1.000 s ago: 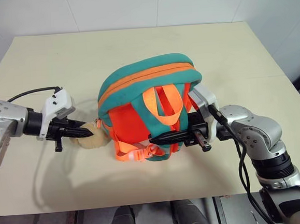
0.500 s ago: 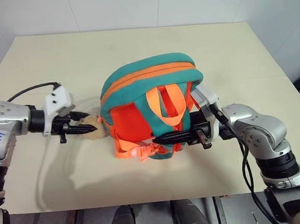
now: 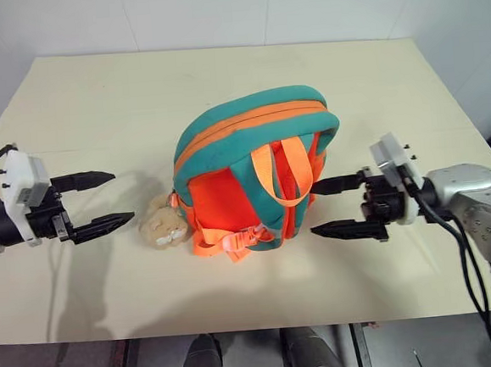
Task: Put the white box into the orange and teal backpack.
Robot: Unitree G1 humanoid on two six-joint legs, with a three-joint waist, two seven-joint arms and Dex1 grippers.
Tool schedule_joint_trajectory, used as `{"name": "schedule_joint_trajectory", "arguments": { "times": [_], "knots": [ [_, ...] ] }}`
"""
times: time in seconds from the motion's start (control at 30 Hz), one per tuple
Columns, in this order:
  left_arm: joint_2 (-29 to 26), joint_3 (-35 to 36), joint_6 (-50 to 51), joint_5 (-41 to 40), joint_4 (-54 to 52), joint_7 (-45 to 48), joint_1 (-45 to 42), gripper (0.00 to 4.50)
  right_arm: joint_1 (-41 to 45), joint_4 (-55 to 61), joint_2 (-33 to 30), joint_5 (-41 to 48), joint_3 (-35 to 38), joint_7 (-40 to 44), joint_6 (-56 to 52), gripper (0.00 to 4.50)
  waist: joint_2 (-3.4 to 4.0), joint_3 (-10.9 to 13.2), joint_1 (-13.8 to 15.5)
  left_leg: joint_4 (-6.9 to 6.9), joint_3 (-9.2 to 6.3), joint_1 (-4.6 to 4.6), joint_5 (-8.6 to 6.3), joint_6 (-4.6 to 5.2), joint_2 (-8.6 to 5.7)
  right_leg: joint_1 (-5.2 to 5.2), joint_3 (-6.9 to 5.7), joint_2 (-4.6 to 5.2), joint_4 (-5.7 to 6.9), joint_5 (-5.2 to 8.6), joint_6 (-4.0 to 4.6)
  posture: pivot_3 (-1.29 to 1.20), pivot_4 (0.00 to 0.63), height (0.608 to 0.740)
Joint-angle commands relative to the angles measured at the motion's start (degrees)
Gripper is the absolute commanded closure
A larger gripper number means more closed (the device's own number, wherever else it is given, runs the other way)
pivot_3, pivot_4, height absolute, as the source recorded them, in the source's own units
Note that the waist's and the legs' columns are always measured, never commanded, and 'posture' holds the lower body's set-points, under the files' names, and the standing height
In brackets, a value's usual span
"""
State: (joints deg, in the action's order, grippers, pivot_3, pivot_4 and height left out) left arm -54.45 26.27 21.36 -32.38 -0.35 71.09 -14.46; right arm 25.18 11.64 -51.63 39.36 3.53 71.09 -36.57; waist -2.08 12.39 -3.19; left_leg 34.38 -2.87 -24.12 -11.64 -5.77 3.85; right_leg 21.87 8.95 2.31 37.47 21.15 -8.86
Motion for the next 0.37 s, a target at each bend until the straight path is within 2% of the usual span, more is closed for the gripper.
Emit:
{"name": "schedule_joint_trajectory", "arguments": {
  "times": [0.03, 0.23, 0.37],
  "knots": [
    [0.52, 4.07, -4.90, -1.68, 2.99, 2.78, 1.61, 0.00, -0.76, -6.96, -3.92, -4.44, 4.82, 2.14, 6.21, 0.03, 0.00, 0.00, 0.04, 0.02, 0.01, 0.00, 0.00, 0.01, 0.00, -0.02, -0.01, 0.01, -0.03, 0.00, 0.00, 0.00, 0.150, 0.740],
    [-1.17, 7.70, -9.42, -1.96, 9.22, 5.60, 2.30, 0.00, -0.03, -15.15, -4.64, -6.81, 9.65, 1.02, 11.42, 0.03, 0.01, 0.01, -0.21, -0.04, 0.04, 0.03, -0.01, 0.01, 0.00, -0.01, 0.01, 0.01, -0.04, 0.00, 0.00, 0.00, 0.150, 0.740],
    [-1.60, 10.81, -9.19, -2.95, 8.09, 4.83, 3.66, 0.00, -1.51, -15.22, -4.42, -6.84, 11.05, 0.14, 11.80, 0.03, 0.02, 0.01, -0.38, -0.12, 0.06, 0.04, -0.01, 0.01, 0.00, 0.02, 0.03, 0.02, -0.04, 0.00, 0.00, 0.00, 0.150, 0.740]
  ]
}}
